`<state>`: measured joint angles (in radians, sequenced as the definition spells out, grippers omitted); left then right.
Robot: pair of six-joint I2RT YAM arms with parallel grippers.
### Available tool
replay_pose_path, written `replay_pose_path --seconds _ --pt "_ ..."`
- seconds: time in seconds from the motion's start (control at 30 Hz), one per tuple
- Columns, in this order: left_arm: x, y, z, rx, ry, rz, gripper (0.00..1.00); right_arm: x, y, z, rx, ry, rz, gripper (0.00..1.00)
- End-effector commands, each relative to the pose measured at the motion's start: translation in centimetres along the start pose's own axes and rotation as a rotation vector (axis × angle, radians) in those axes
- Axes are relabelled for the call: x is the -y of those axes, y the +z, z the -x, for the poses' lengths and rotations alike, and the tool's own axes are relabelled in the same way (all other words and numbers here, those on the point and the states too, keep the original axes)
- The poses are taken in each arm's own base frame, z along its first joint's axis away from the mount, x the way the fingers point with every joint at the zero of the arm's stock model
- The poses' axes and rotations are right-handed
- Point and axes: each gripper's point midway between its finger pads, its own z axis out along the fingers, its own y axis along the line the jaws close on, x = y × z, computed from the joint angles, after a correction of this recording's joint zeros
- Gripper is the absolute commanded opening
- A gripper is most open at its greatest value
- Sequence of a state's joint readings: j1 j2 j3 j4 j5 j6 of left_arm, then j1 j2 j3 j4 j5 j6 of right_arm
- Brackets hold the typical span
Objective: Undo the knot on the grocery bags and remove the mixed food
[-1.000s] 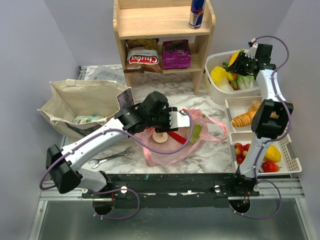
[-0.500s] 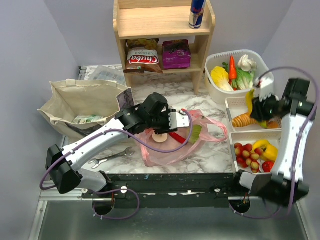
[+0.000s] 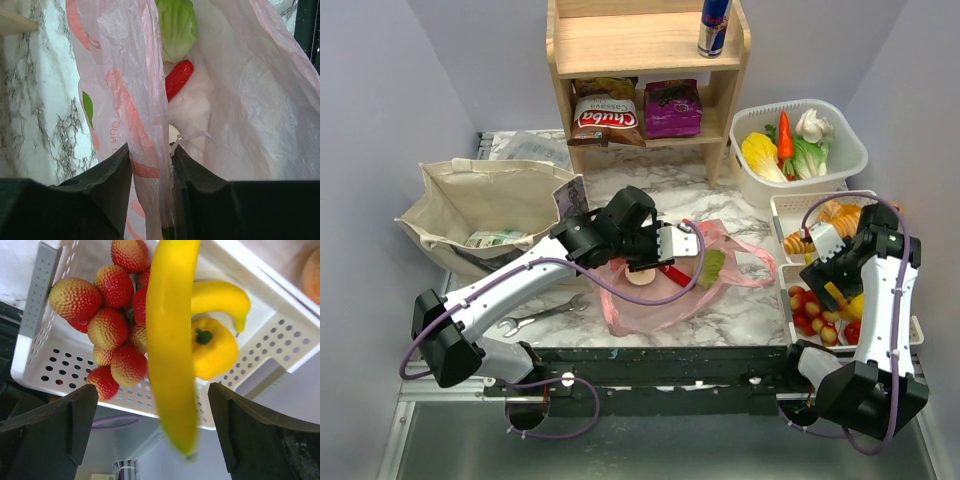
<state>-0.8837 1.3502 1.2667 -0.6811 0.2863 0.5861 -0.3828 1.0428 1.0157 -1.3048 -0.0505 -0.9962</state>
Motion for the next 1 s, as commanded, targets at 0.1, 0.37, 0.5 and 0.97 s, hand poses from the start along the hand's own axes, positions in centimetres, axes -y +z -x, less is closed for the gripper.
replay_pose_path --seconds 0.1,0.37,0.5,0.97 --pt "0.7 -1.1 2.3 0.107 -0.028 -0.039 0.26 0.8 -6.0 6.7 0.290 0.020 0.052 1.00" --pt "-2.0 -0.6 2.7 0.129 -0.145 -0.022 0.03 -1.5 -14.0 18.3 0.791 0.102 0.395 1.00" --pt "-4.2 -0.6 2.3 0.129 -0.201 0.014 0.00 -5.5 -16.3 22.0 0.847 0.017 0.555 1.00" --pt "-7.0 -0.3 1.8 0.138 -0.309 0.027 0.00 -13.0 -7.4 24.5 0.625 -0.193 0.397 0.81"
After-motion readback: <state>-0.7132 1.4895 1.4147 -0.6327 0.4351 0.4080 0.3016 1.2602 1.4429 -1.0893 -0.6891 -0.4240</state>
